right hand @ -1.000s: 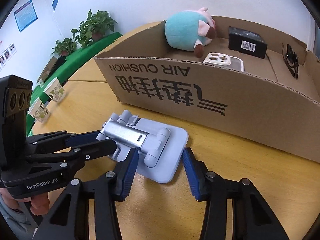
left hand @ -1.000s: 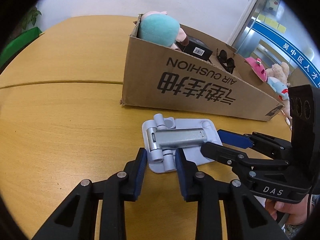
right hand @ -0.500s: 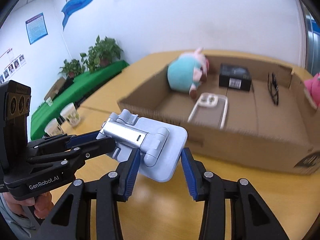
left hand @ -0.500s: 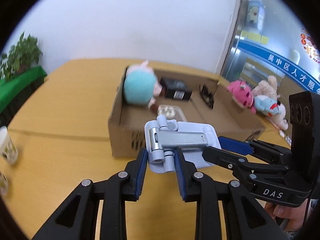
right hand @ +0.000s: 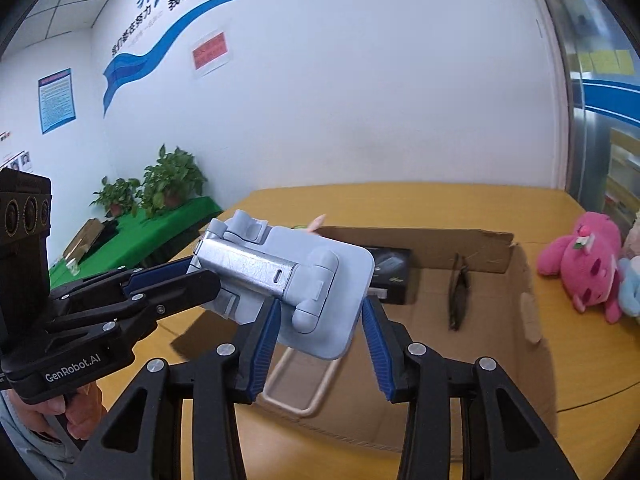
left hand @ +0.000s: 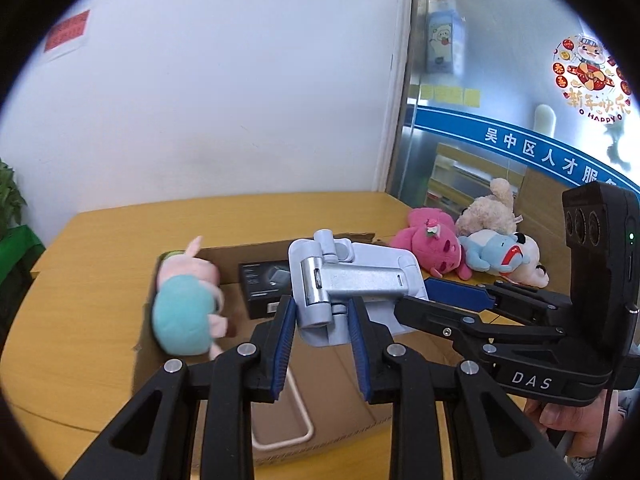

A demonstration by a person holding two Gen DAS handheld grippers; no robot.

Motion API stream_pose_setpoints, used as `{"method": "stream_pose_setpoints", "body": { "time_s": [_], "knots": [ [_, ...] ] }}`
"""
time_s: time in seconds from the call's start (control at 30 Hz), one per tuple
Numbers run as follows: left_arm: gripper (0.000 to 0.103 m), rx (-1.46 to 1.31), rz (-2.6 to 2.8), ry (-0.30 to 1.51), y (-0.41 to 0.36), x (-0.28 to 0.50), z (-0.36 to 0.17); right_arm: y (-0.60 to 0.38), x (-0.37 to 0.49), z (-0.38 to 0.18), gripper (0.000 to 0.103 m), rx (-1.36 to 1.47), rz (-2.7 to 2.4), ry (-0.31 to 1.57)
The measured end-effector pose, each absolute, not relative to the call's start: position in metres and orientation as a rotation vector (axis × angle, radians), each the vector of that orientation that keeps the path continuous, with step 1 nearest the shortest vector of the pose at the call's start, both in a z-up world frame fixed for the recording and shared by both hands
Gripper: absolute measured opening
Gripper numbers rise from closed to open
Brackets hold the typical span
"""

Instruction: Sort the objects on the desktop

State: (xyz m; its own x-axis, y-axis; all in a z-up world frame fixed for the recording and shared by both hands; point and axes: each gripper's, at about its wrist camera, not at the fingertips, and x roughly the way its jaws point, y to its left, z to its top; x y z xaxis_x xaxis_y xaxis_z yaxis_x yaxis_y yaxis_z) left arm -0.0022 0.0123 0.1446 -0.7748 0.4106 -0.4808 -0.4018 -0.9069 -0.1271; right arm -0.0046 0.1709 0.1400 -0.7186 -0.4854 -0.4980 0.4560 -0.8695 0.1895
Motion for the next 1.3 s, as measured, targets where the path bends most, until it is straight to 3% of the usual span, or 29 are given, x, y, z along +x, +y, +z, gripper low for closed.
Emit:
{"method": "stream_pose_setpoints", "body": {
  "time_s": [0.23, 0.63, 0.87, 0.97, 1.07, 1.2, 1.3],
  "knots": [
    [0.026, -0.916, 2.519, -0.076, 0.041, -0.056, 0.095, 0.207, -0.056, 0.105, 0.042, 0.948, -2.499, -0.139],
    [0.026, -1.434, 2.382, -0.122, 0.070, -0.106, 0.002, 0.219, -0.128, -0.003, 0.042, 1.465, -2.290, -0.073],
    [0.023, -1.594, 2.296, -0.121, 0.076, -0.105, -0.017, 0.206, -0.135, -0.015, 0.045, 1.621, -2.227, 0.033],
    [0.023, -1.532, 2.333, -0.114, 0.071, -0.102, -0.008, 0.208, -0.137, -0.015, 0.047, 1.637, -2.246, 0.029],
    [0.034, -1.456, 2.433, -0.118, 0.059, -0.094, 0.010, 0.214, -0.133, -0.007, 0.072, 1.597, -2.319, 0.021],
    [0.065, -1.178, 2.651, -0.112, 0.034, -0.063, 0.048, 0.225, -0.099, 0.030, 0.103, 1.355, -2.491, -0.009],
    [0.080, -0.882, 2.818, -0.048, 0.016, -0.026, 0.067, 0.221, -0.055, 0.052, 0.103, 1.099, -2.628, 0.017]
  ]
}}
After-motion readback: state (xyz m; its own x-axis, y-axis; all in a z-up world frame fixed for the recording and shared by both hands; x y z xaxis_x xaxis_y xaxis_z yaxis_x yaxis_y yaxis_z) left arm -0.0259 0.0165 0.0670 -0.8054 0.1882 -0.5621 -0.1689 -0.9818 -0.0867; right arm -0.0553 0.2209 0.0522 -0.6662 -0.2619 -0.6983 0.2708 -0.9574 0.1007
